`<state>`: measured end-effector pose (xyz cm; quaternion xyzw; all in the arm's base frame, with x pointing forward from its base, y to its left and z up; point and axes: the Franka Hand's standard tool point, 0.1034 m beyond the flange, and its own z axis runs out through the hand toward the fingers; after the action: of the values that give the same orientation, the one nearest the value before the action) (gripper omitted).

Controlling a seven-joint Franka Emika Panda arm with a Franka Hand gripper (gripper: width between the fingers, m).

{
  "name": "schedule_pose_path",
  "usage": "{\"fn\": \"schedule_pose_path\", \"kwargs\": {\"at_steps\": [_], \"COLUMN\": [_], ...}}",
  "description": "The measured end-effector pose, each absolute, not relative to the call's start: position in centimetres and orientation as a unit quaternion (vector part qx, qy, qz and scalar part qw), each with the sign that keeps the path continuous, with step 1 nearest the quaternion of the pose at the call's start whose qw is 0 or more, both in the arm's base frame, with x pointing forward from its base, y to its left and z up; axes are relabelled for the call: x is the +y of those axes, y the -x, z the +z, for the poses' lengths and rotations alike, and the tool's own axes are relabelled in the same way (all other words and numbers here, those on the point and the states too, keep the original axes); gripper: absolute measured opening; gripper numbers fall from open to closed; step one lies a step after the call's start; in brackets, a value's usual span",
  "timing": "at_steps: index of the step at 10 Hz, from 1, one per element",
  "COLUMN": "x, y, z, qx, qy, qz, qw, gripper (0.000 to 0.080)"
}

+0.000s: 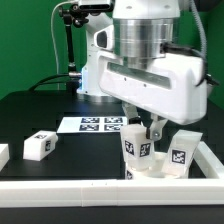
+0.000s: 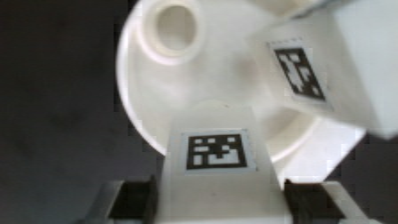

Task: Assemble stool

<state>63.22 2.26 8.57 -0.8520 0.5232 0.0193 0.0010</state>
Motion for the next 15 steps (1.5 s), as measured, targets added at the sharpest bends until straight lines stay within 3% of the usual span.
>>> {"fn": "schedule_pose_path", "kwargs": {"at_steps": [10, 15], "x": [3.9, 4.4], "y": [-64.0, -64.1], "z": [8.4, 8.4], "qx": [0.818, 0.849], "qy": [0.573, 0.525], "qz": [0.016, 0.025], "qw": [0.042, 0.049], "gripper": [0.034, 0.0341]}}
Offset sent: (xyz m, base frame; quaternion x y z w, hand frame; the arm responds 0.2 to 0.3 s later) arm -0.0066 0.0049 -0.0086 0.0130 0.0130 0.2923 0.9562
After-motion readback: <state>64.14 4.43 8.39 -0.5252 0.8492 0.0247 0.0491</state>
